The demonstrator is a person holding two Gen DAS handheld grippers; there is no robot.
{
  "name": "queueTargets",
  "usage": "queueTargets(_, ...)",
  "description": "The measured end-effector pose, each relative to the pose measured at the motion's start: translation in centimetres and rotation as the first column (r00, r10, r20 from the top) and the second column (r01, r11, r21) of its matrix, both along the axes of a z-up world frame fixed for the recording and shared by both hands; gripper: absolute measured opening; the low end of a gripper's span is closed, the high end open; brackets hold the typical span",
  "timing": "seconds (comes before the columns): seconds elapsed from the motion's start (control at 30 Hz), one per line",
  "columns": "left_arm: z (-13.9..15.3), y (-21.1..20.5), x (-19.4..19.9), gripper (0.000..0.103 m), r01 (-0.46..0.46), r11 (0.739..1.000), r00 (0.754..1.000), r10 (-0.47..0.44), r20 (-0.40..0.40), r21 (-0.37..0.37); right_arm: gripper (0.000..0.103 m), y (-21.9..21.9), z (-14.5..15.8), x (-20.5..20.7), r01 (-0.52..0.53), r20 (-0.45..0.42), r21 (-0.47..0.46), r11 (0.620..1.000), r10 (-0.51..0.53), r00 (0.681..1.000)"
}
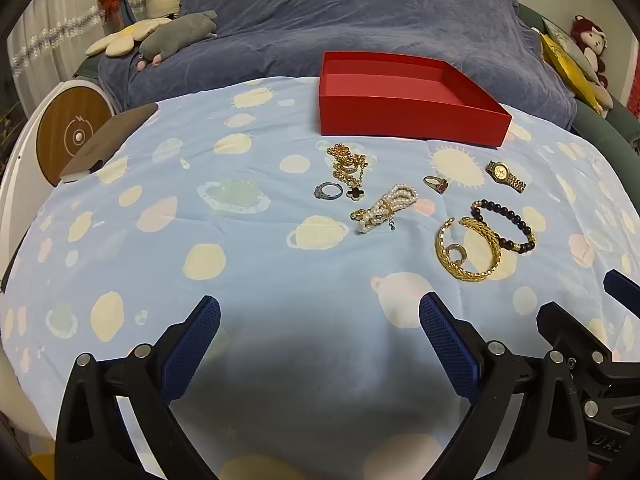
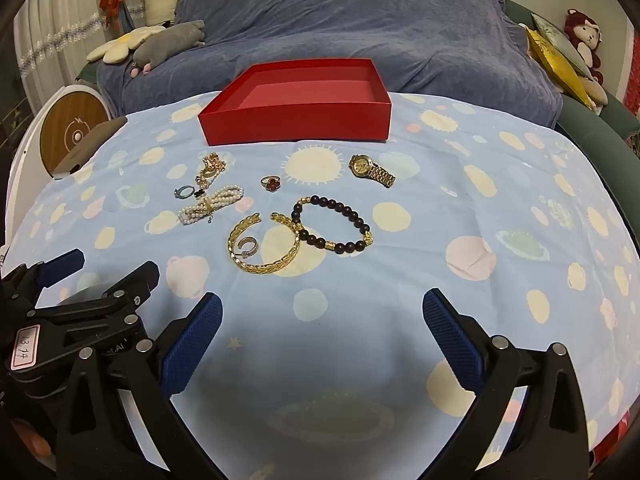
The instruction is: Organize jewelry
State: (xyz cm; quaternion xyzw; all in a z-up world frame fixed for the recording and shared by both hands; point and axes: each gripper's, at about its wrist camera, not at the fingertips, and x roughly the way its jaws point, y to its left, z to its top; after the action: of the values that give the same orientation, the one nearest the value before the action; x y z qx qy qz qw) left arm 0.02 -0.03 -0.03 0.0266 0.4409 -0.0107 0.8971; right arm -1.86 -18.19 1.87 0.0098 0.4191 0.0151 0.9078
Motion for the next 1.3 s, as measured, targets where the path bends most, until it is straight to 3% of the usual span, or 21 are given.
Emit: queueTargets(1.3,-0.4,0.8,0.2,0.097,-0.006,1.0,1.0,0.006,0.001,0.017,0.098,-0.2,-0.5,0.0,0.0,-0.013,0.0,1.0,0.0,1.0)
